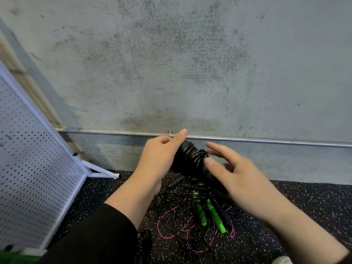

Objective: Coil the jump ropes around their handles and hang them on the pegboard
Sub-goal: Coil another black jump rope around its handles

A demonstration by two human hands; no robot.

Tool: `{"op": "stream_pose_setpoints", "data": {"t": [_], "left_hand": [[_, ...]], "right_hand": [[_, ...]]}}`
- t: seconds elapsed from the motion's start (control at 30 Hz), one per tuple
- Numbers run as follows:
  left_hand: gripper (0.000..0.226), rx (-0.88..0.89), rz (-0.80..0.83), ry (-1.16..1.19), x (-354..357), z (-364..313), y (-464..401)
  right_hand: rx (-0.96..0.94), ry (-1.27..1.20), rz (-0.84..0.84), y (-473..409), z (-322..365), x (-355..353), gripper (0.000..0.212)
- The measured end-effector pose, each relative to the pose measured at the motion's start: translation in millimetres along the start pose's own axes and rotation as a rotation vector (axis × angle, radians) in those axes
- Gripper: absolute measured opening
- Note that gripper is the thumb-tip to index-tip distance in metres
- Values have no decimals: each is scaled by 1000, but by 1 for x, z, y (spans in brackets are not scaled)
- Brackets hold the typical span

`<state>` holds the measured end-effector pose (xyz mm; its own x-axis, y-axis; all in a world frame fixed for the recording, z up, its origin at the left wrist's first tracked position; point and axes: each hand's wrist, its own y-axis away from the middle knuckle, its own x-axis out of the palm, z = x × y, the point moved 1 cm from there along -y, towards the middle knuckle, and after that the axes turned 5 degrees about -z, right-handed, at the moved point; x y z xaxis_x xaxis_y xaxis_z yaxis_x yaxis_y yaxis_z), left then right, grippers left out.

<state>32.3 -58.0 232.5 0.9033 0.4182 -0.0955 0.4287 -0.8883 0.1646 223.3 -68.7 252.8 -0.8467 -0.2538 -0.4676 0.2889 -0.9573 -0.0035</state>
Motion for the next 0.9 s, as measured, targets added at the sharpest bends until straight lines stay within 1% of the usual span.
{"op": "stream_pose_setpoints", "data": {"t": [0.07,0.1,0.13,0.17,0.2,0.27,0.3,0.33,0.4,0.43,0.53,0.6,0.67,0.77,0.9], "left_hand": [[56,0,8,-59,-3,0,2],[56,-19,0,-54,-5,0,3],[54,-44,-12,-31,-10,0,3],[50,-69,-21,0,-15,2,1],[47,-94,-15,44,-21,5,-1],[48,-167,41,128,-34,12,-4],[49,-209,82,136,-40,16,-5],[48,-246,138,129,-45,19,-4],[39,-257,245,94,-51,26,-2],[33,-229,259,52,-54,30,-2],[23,-183,202,-55,-62,44,-9],[27,-219,168,-79,-72,54,-16],[30,-236,152,-120,-84,66,-22],[29,-275,182,-215,-103,86,-29],[33,-414,231,-275,-124,121,-37]], "right_hand": [[-3,109,72,0,-3,10,66],[-3,149,82,-1,-6,17,72],[-3,158,71,-3,-8,24,71],[7,123,56,-4,-10,31,64],[46,34,50,-6,-10,37,52],[215,-325,94,-11,-13,50,33],[304,-512,141,-12,-14,57,29],[360,-641,185,-13,-14,63,27],[395,-725,244,-15,-15,75,27],[401,-721,253,-15,-16,82,27],[422,-679,217,-19,-21,107,29],[426,-630,177,-23,-27,125,34],[432,-578,180,-27,-33,145,39],[487,-588,226,-30,-45,174,33],[586,-581,267,-34,-68,214,31]]}}
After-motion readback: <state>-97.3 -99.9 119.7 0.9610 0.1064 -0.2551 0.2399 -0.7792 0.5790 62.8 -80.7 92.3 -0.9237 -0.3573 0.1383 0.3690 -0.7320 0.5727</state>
